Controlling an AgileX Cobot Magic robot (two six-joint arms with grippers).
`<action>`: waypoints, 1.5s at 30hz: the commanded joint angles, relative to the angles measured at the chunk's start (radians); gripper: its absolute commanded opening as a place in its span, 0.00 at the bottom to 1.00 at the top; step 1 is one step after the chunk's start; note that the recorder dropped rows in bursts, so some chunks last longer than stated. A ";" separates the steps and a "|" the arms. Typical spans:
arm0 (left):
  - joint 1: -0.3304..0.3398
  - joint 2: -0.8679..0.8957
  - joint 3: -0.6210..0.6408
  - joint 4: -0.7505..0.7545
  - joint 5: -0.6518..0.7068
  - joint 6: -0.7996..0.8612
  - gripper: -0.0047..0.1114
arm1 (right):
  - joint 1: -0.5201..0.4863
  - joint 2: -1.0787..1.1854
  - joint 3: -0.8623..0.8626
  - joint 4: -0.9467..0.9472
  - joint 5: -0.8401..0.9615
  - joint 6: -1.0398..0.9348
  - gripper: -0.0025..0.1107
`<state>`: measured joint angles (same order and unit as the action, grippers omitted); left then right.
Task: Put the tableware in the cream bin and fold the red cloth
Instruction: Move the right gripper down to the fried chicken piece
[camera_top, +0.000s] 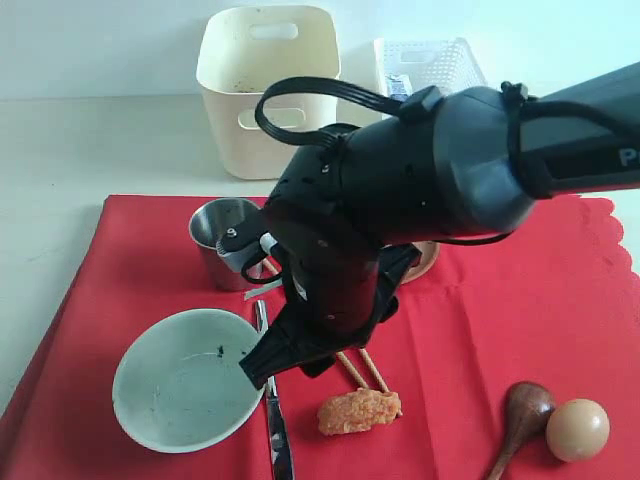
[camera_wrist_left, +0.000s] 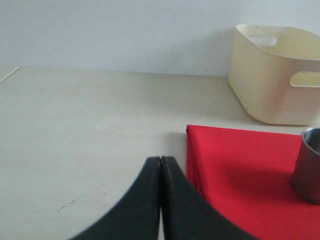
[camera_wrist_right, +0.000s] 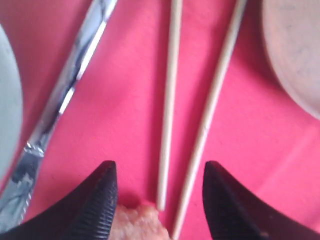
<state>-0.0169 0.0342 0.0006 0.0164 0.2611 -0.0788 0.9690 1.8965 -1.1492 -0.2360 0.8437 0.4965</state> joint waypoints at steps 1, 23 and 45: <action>-0.005 0.005 -0.001 -0.006 -0.004 0.005 0.05 | 0.003 -0.060 0.003 -0.004 0.112 -0.053 0.48; -0.005 0.005 -0.001 -0.006 -0.004 0.005 0.05 | 0.105 -0.063 0.006 0.190 0.135 -0.406 0.64; -0.005 0.005 -0.001 -0.006 -0.004 0.005 0.05 | 0.105 0.054 0.006 0.100 0.135 -0.426 0.56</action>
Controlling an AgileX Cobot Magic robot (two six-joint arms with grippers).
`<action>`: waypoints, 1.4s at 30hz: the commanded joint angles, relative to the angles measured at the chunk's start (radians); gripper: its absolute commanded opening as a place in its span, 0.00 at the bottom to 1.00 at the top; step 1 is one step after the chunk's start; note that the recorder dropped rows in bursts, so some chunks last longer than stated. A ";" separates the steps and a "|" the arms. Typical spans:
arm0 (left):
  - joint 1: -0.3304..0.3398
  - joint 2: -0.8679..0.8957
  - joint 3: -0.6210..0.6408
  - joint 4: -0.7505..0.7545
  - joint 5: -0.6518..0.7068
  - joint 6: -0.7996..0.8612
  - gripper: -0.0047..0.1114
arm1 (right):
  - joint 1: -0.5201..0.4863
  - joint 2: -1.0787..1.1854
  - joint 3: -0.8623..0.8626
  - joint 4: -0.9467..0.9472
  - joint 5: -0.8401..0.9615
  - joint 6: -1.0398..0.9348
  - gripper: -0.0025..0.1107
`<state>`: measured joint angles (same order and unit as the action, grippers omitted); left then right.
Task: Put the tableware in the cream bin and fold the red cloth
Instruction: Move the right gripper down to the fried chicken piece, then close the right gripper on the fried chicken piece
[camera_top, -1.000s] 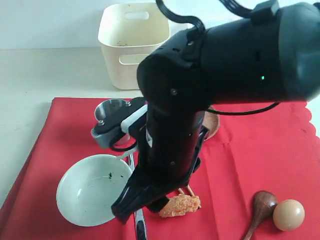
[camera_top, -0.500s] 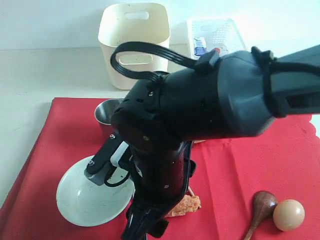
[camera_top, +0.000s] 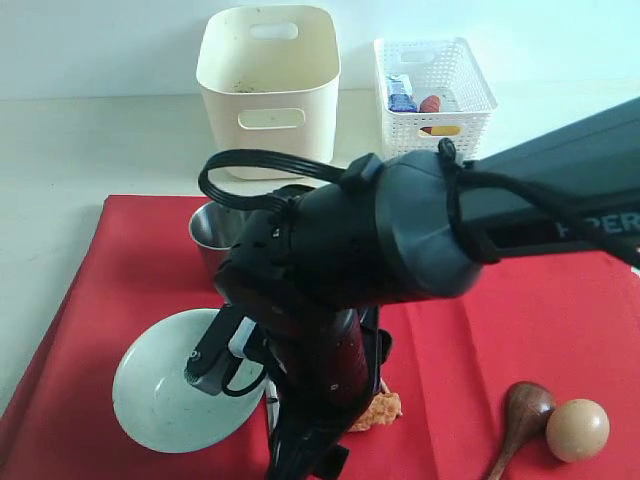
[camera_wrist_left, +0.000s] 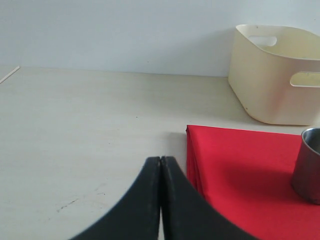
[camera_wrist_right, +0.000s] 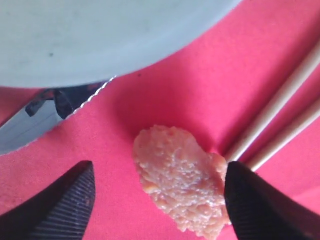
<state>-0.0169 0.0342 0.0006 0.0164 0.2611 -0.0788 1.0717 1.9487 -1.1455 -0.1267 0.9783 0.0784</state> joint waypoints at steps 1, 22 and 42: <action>-0.005 0.005 -0.001 -0.006 -0.004 0.005 0.05 | 0.002 0.001 0.002 -0.009 0.005 -0.008 0.53; -0.005 0.005 -0.001 -0.006 -0.004 0.005 0.05 | 0.002 -0.083 0.002 -0.016 0.067 0.046 0.02; -0.005 0.005 -0.001 -0.006 -0.004 0.005 0.05 | 0.002 -0.208 0.006 -0.077 0.082 0.212 0.02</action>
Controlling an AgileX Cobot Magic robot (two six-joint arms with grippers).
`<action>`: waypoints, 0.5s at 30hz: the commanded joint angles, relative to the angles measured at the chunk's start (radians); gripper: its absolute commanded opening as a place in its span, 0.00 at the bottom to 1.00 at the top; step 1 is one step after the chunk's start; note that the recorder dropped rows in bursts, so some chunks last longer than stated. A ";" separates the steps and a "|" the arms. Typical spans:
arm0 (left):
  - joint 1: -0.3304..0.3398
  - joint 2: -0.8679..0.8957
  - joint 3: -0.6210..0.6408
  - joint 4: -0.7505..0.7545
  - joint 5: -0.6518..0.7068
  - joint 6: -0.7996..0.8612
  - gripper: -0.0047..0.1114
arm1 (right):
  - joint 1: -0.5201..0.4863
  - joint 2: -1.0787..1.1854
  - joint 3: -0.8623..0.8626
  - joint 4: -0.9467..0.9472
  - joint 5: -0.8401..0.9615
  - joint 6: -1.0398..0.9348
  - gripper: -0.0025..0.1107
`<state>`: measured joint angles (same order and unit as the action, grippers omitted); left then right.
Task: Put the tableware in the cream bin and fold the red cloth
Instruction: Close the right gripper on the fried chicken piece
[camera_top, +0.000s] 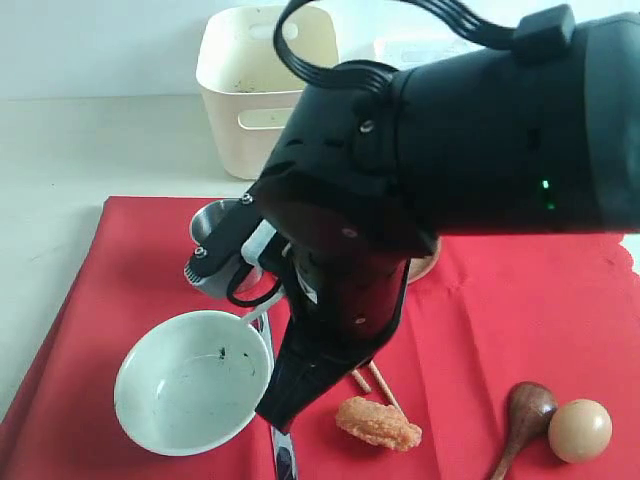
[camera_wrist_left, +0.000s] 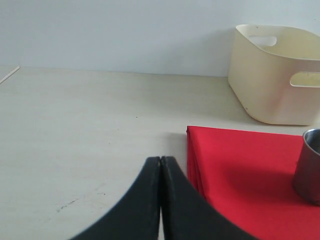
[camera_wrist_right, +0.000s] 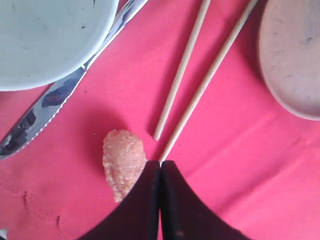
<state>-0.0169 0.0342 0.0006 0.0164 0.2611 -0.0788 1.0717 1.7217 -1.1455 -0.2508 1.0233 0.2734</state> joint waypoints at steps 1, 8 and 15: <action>-0.005 0.005 -0.001 -0.006 -0.004 0.005 0.05 | 0.002 0.027 0.006 0.059 0.045 0.017 0.02; -0.005 0.005 -0.001 -0.006 -0.004 0.005 0.05 | 0.002 0.110 0.035 0.069 0.072 0.097 0.16; -0.005 0.005 -0.001 -0.006 -0.004 0.005 0.05 | 0.002 0.176 0.035 0.062 0.034 0.095 0.38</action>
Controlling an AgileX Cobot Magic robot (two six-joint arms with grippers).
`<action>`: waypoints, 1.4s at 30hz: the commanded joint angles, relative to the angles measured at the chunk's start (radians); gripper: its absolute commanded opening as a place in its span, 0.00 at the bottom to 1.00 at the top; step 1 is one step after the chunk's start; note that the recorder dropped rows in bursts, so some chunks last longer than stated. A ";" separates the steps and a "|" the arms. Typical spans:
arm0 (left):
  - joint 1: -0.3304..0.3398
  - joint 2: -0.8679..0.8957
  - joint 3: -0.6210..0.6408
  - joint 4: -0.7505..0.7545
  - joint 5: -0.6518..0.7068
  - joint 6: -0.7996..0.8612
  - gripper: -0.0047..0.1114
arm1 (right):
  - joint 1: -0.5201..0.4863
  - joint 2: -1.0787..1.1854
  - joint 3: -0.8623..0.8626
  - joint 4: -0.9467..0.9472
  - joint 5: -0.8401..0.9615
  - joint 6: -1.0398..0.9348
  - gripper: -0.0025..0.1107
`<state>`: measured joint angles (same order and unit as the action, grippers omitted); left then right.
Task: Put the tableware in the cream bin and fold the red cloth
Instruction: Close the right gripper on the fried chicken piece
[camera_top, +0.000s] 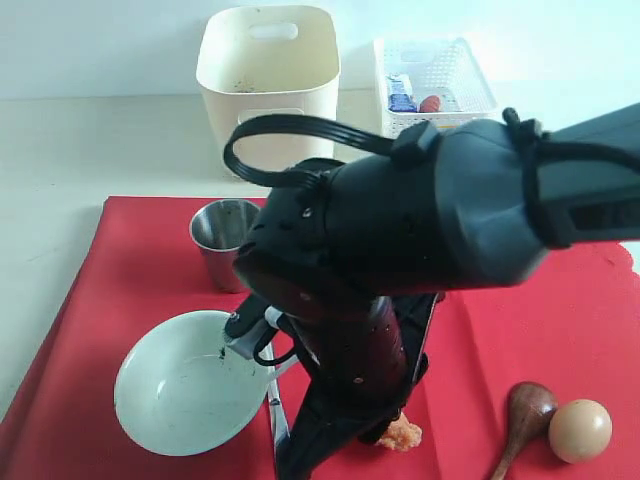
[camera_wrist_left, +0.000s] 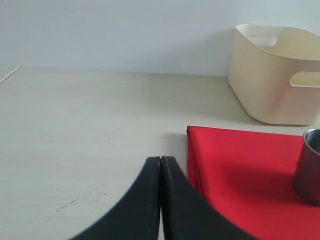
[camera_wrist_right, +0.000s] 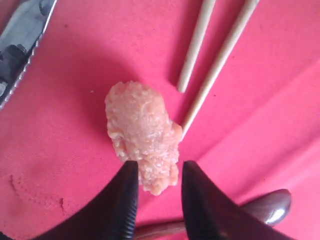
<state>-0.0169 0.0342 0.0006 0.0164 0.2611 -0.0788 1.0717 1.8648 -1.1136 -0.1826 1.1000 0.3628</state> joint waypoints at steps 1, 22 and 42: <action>-0.005 0.005 -0.001 -0.006 -0.004 0.005 0.05 | 0.002 0.042 0.003 -0.014 -0.053 0.006 0.40; -0.005 0.005 -0.001 -0.006 -0.004 0.005 0.05 | 0.002 0.104 0.003 -0.035 -0.056 0.004 0.02; -0.005 0.005 -0.001 -0.006 -0.004 0.005 0.05 | 0.002 0.104 0.003 -0.028 -0.010 0.022 0.39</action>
<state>-0.0169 0.0342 0.0006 0.0164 0.2611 -0.0788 1.0769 1.9528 -1.1140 -0.2189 1.0847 0.3892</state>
